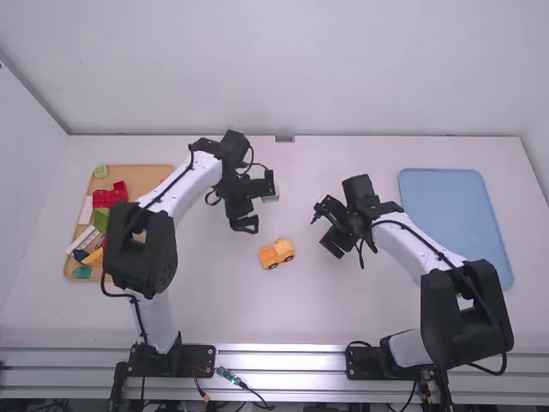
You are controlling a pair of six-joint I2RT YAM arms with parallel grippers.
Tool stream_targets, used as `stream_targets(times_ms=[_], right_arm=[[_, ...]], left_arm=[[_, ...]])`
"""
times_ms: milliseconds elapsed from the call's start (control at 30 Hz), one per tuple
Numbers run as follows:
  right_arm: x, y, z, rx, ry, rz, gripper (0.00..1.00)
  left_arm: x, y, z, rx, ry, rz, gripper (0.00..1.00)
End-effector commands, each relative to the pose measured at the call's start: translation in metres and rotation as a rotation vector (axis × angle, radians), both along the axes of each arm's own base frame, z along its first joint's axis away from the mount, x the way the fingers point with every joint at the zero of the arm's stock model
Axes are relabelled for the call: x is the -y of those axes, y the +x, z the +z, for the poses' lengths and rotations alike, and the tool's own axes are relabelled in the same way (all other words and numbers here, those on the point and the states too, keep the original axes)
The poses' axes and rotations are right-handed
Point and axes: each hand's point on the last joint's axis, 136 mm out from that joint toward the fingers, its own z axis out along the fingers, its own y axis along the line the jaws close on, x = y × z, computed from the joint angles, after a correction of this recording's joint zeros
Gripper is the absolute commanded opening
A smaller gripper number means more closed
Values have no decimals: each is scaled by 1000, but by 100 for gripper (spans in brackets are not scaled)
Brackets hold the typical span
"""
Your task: Assemble lego blocks to make yellow taxi
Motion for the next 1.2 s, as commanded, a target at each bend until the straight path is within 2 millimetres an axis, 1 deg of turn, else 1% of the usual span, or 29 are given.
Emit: stream_targets(times_ms=[0, 67, 133, 167, 200, 267, 300, 333, 367, 433, 500, 533, 567, 667, 700, 800, 900, 1000, 1167], right_arm=[[-2, -3, 0, -4, 7, 1, 99], [-2, -3, 0, -4, 9, 5, 99], [-2, -3, 0, -4, 9, 5, 99], [-2, -3, 0, -4, 9, 5, 99], [-2, -3, 0, -4, 9, 5, 99], [-6, -5, 1, -10, 25, 28, 99], [-7, -6, 1, -10, 30, 49, 99], [-11, -8, 2, -10, 46, 84, 99], [-18, -11, 3, -10, 74, 134, 99], [-23, -12, 5, -5, 95, 167, 99], [-26, -12, 6, -1, 108, 185, 99], [-25, -12, 6, 1, 107, 185, 99], [-25, -12, 6, 2, 107, 184, 99], [-25, -11, 6, 4, 107, 185, 99], [-26, -11, 6, 4, 107, 185, 99], [-26, -10, 7, 8, 108, 188, 99], [-27, -7, 8, 29, 105, 205, 99], [-28, -4, 10, 42, 108, 207, 99], [-28, -4, 12, 40, 107, 207, 99]], left_arm=[[-47, 23, 5, 43, 183, 276, 99], [-60, 30, 8, 51, 202, 380, 100], [-84, 40, 9, 52, 201, 534, 99], [-88, 41, 9, 51, 199, 555, 99], [-100, 44, 8, 44, 189, 618, 99], [-132, 47, 5, 25, 171, 747, 99], [-139, 47, 4, 19, 170, 774, 99], [-150, 46, 2, 11, 172, 821, 99], [-169, 44, 0, -2, 178, 881, 99], [-185, 40, -4, -18, 175, 922, 99], [-208, 37, -12, -28, 154, 987, 99], [-216, 38, -15, -23, 146, 1017, 99], [-220, 38, -16, -21, 144, 1037, 99], [-254, 38, -28, 2, 157, 1244, 99], [-263, 36, -31, 6, 167, 1295, 99], [-279, 32, -38, 13, 171, 1400, 99], [-286, 35, -45, 49, 167, 1389, 99], [-287, 39, -51, 82, 167, 1348, 99], [-288, 41, -56, 93, 148, 1394, 99]])
